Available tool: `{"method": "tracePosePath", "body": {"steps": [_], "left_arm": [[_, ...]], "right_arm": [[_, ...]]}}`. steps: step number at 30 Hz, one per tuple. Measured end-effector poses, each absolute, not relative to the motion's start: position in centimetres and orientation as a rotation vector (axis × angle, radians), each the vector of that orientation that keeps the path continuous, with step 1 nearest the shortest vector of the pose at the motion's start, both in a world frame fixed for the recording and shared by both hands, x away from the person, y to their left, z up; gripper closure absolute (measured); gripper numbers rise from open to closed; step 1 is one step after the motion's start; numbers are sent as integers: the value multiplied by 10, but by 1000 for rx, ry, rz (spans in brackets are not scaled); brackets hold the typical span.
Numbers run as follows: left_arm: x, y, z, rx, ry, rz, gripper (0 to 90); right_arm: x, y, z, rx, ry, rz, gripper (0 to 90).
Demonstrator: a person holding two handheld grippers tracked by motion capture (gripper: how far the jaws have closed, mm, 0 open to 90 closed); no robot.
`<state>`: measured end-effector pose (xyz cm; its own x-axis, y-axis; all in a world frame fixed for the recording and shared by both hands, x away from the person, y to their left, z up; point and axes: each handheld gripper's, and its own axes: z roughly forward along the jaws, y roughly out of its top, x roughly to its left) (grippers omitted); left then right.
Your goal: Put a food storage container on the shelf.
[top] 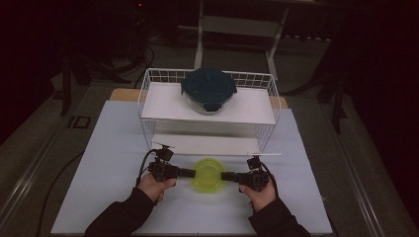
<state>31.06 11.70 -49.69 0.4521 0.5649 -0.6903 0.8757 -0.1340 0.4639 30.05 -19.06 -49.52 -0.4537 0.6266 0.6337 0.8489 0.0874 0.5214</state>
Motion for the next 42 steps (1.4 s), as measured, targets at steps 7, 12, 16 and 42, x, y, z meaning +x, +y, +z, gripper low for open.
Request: {"method": "tracePosePath", "body": {"steps": [7,12,16,42], "left_arm": [[306,119,-478,1824,1179,-383,810],[304,120,-468,1817,1172,-377,811],[302,121,-457,1806,1156,-363,811],[297,126,-393,1769,1091,-291,812]], "right_arm": [[298,-190,-480,-1454,-2136,-1351,810],[296,-189,-470,-1431,-2166,-1375,810],[292,-188,-457,-1437,-2185,-1391,809],[285,-187,-395,-1394,-2196,-1544,810]]}}
